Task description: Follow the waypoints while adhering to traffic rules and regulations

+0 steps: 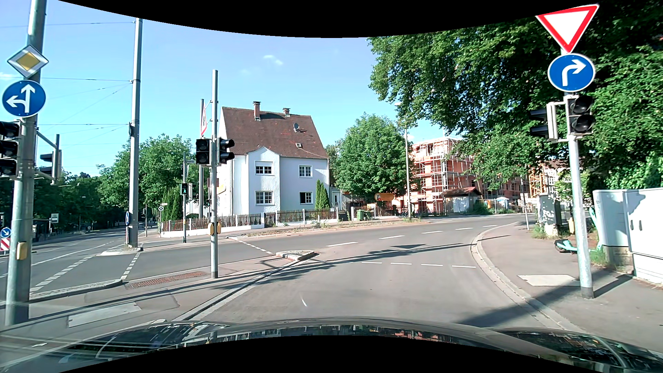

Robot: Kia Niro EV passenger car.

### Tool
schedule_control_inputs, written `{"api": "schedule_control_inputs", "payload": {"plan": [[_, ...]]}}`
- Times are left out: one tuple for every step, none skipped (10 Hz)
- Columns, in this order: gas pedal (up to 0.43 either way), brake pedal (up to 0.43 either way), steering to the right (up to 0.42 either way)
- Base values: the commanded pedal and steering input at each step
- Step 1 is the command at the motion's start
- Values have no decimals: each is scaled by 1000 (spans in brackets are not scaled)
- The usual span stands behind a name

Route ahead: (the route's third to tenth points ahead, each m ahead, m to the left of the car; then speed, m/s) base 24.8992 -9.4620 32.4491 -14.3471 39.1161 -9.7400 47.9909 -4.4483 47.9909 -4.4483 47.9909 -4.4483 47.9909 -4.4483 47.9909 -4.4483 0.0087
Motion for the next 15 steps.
{"api": "schedule_control_inputs", "payload": {"plan": [[0,201,65],[0,201,65],[0,201,65],[0,201,65],[0,201,65],[0,201,65],[0,201,65],[0,201,65],[0,201,65],[0,201,65],[0,189,65],[0,6,65],[0,6,65],[0,6,65],[39,6,65]]}}
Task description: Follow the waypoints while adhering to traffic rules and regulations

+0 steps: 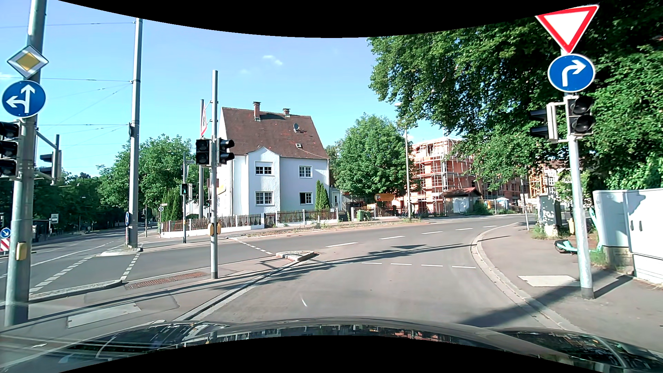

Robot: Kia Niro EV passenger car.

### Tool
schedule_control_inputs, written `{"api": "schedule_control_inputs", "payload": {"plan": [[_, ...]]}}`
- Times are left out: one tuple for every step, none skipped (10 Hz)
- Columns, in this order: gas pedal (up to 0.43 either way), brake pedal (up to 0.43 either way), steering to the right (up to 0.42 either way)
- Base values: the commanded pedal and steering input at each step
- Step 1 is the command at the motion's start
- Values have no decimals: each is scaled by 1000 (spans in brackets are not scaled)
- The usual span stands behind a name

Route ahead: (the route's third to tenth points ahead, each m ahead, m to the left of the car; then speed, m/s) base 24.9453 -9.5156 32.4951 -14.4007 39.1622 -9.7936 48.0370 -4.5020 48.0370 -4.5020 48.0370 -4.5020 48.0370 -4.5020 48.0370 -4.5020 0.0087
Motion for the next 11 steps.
{"api": "schedule_control_inputs", "payload": {"plan": [[87,6,65],[98,6,65],[130,6,65],[177,6,64],[220,6,65],[228,6,63],[248,6,58],[287,6,54],[311,6,46],[311,6,37],[331,6,27]]}}
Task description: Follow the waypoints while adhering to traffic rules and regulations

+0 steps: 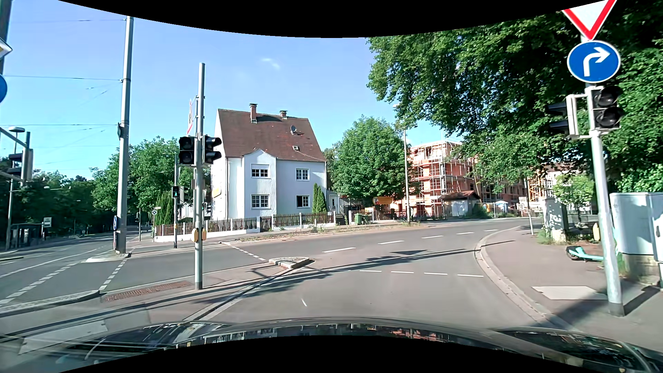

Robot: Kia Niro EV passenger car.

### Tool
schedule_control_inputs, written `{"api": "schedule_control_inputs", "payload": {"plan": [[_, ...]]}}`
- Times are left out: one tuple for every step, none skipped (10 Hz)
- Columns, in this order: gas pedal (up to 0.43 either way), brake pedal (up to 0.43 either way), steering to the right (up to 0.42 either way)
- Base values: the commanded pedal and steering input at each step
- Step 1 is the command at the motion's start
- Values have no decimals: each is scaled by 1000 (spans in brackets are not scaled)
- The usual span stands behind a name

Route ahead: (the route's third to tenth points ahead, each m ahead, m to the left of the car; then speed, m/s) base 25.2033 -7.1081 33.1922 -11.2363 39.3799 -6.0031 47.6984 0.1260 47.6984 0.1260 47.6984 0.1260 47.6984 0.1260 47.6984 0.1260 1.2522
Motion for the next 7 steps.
{"api": "schedule_control_inputs", "payload": {"plan": [[331,6,21],[339,6,20],[339,6,19],[339,6,19],[339,6,18],[339,6,18],[350,6,19]]}}
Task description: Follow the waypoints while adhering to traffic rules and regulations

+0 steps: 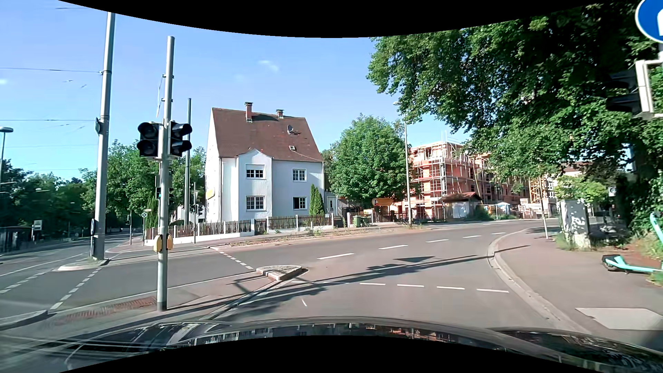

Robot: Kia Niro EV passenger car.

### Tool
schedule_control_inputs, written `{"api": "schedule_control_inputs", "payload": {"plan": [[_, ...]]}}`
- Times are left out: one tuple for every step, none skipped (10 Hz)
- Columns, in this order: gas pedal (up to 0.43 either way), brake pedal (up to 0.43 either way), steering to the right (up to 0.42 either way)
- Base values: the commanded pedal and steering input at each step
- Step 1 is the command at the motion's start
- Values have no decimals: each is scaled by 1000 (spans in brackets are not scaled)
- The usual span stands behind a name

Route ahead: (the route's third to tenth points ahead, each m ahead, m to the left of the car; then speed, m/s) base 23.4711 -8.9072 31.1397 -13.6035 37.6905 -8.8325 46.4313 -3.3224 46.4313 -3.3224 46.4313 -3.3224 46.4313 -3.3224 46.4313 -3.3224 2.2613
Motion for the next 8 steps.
{"api": "schedule_control_inputs", "payload": {"plan": [[350,6,21],[358,6,22],[358,6,26],[358,6,38],[358,6,63],[370,6,90],[370,0,106],[370,6,114]]}}
